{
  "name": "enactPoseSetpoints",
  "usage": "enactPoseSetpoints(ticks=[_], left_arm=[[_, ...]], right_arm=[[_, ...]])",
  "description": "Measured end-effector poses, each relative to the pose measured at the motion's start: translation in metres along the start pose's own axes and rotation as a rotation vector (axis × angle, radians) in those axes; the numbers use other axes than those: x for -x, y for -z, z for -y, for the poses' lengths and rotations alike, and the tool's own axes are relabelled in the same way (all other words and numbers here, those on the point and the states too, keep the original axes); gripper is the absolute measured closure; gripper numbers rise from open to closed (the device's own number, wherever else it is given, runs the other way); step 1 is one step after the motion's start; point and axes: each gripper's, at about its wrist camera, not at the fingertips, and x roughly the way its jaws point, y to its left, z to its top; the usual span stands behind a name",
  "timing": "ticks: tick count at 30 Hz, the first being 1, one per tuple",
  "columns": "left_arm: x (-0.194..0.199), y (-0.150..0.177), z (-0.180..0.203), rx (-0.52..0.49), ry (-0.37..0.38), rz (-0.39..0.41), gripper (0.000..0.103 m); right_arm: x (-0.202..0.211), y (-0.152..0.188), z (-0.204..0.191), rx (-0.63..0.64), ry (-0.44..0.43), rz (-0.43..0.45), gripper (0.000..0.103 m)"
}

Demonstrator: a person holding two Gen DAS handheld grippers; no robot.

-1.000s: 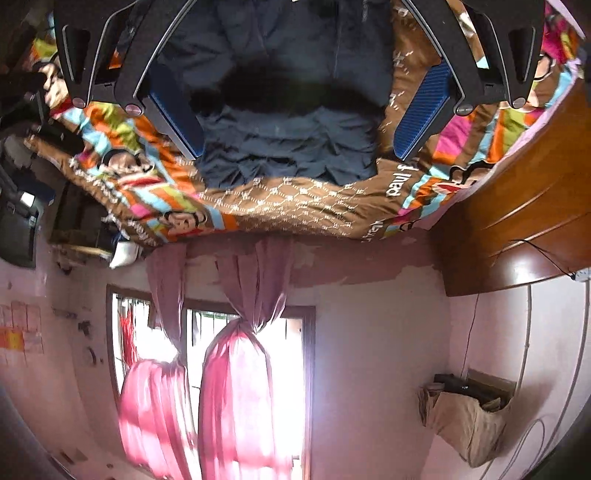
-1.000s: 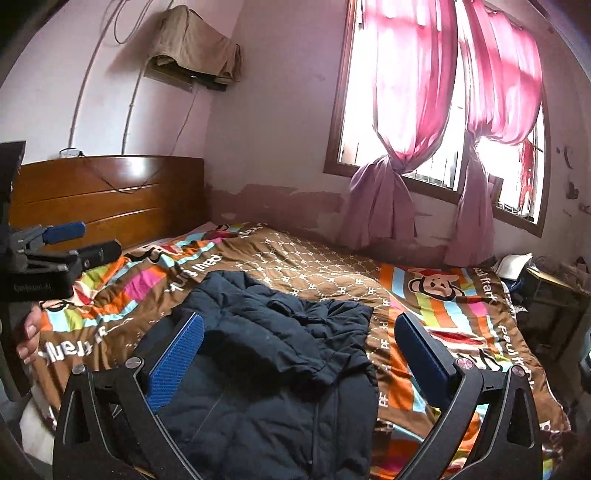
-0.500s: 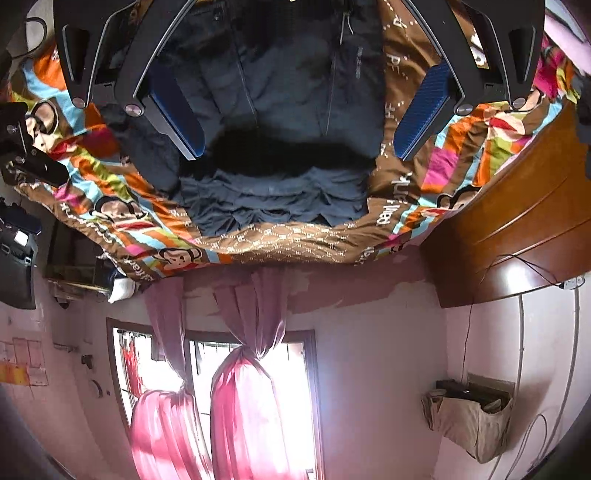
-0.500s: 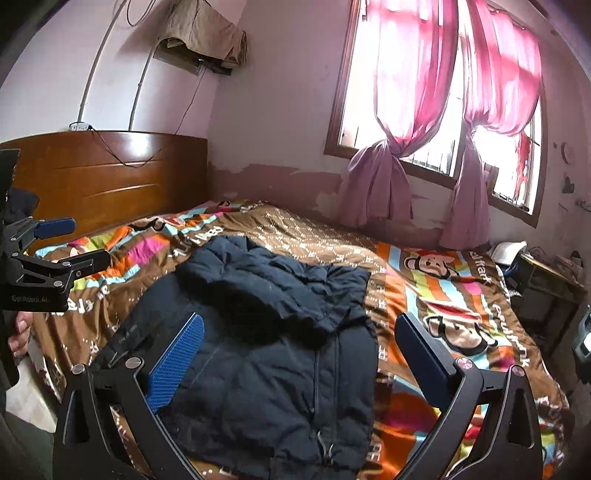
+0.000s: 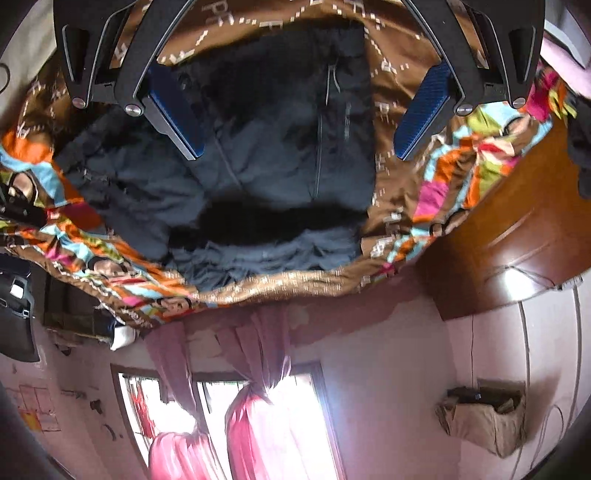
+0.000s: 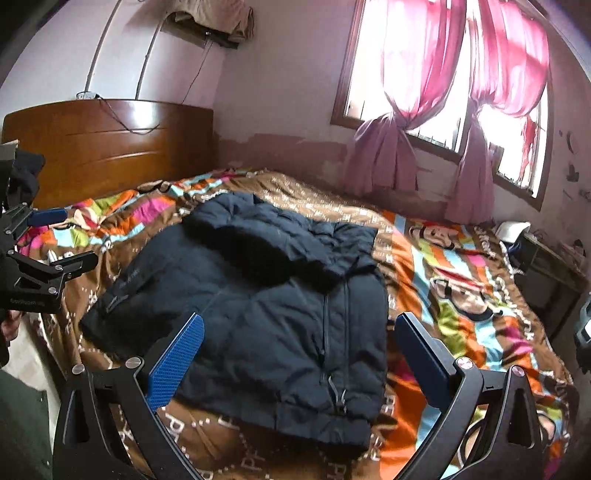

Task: Fold large clothes
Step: 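Move both tools down to the hem of the navy jacket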

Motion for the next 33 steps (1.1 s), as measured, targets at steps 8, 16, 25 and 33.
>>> enactPoseSetpoints(ticks=[8, 16, 25, 33], left_arm=[[-0.028, 0.057, -0.019, -0.045, 0.025, -0.158, 0.000], [-0.055, 0.086, -0.017, -0.039, 0.033, -0.272, 0.000], [-0.072, 0.110, -0.021, -0.012, 0.033, -0.350, 0.000], [-0.090, 0.121, -0.029, 0.033, 0.031, -0.428, 0.000]], right_arm=[[-0.013, 0.045, 0.004, -0.004, -0.030, -0.107, 0.002], [-0.040, 0.086, 0.015, -0.096, -0.032, -0.270, 0.002], [-0.091, 0.104, 0.002, 0.050, -0.001, -0.422, 0.002], [-0.128, 0.118, -0.023, 0.124, 0.032, -0.423, 0.002]])
